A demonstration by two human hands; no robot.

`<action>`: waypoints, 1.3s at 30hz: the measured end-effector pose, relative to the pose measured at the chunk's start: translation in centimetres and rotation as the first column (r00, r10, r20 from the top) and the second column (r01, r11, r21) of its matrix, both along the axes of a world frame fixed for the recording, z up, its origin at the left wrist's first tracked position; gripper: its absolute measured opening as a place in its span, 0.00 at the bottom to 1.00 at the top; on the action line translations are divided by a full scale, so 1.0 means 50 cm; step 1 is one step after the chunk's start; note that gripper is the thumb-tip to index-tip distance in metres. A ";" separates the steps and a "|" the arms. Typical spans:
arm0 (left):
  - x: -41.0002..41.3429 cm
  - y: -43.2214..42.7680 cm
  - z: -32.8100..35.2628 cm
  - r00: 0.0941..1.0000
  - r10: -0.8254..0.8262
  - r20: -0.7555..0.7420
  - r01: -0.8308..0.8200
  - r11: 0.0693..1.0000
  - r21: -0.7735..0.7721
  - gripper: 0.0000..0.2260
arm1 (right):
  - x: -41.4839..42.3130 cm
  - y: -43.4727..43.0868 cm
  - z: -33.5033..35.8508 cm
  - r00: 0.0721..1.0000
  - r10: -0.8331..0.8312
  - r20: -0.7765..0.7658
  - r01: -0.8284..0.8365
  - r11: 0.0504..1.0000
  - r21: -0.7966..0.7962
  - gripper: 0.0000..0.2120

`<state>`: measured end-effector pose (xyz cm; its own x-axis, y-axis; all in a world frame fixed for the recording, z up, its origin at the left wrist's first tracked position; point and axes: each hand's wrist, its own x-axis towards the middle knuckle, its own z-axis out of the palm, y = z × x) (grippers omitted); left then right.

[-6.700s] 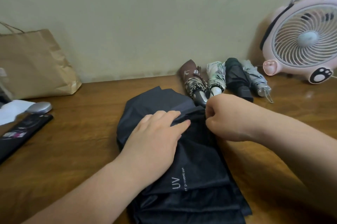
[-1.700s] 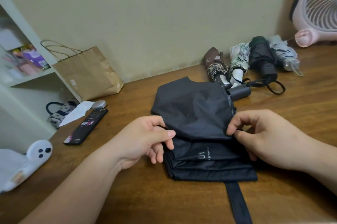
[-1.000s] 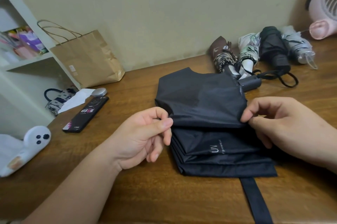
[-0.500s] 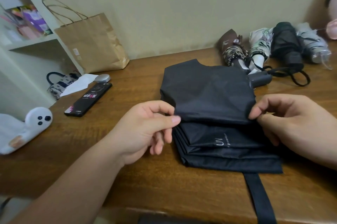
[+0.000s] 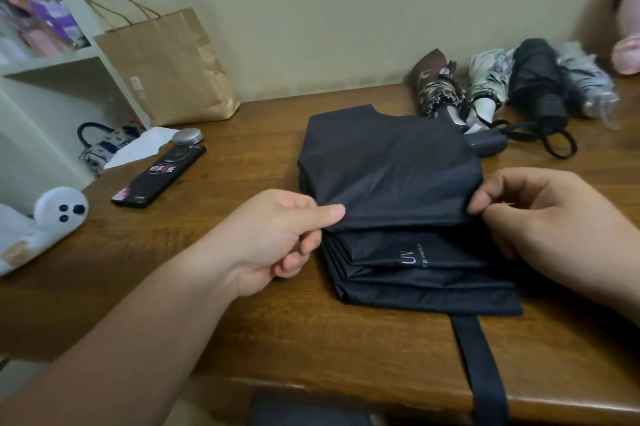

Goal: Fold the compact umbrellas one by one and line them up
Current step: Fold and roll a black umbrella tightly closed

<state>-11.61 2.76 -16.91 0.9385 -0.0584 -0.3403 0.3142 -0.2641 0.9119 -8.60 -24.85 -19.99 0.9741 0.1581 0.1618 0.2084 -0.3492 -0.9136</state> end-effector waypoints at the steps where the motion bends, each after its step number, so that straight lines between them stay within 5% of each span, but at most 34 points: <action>1: -0.003 0.003 0.001 1.000 -0.021 -0.004 0.021 0.998 0.053 0.20 | -0.001 0.001 0.002 1.000 -0.003 0.008 0.004 1.000 -0.020 0.11; 8: -0.004 0.001 0.015 0.995 -0.099 0.016 0.083 0.904 0.419 0.21 | -0.013 0.008 0.006 0.989 -0.010 0.149 0.049 0.963 -0.264 0.10; 11: 0.000 -0.010 0.039 0.987 -0.095 0.126 -0.018 0.726 0.687 0.20 | -0.021 0.013 0.009 0.983 0.000 0.184 0.066 0.934 -0.351 0.11; 13: 0.017 -0.019 0.055 0.881 -0.146 0.450 -0.294 0.577 0.762 0.18 | -0.024 0.015 0.011 0.981 0.007 0.193 0.069 0.919 -0.389 0.10; 15: 0.042 -0.040 0.069 0.664 -0.444 0.602 -0.369 0.505 0.780 0.11 | -0.026 0.019 0.013 0.981 0.010 0.193 0.070 0.911 -0.406 0.09; 17: 0.078 -0.066 0.067 0.581 -0.698 0.419 -0.188 0.385 0.903 0.14 | -0.027 0.018 0.013 0.981 0.006 0.192 0.074 0.910 -0.409 0.10; 20: 0.128 -0.080 0.037 0.650 -0.748 0.135 0.048 0.218 0.975 0.23 | -0.027 0.014 0.014 0.978 -0.002 0.207 0.085 0.917 -0.391 0.11; 24: 0.142 -0.065 0.016 0.649 -0.761 0.010 0.202 0.185 0.962 0.28 | -0.024 0.009 0.012 0.982 -0.026 0.185 0.089 0.935 -0.343 0.10; 28: 0.142 -0.065 0.003 0.619 -0.785 -0.019 0.153 0.097 0.983 0.35 | -0.023 0.011 0.012 0.988 0.001 0.153 0.057 0.926 -0.373 0.10; 33: 0.161 -0.063 0.007 0.701 -0.703 0.117 0.054 0.216 0.975 0.53 | -0.027 0.011 0.015 0.984 0.028 0.175 0.048 0.909 -0.413 0.09; 39: 0.174 -0.090 -0.015 0.687 -0.683 0.246 -0.137 0.211 0.968 0.41 | -0.027 0.006 0.014 0.975 0.078 0.209 0.028 0.888 -0.460 0.04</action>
<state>-2.90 -1.74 -17.66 0.8959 -0.4157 0.1569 -0.3982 -0.9078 -0.1317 -9.94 -24.56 -19.29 0.9182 0.2895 0.2703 0.3955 -0.7083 -0.5847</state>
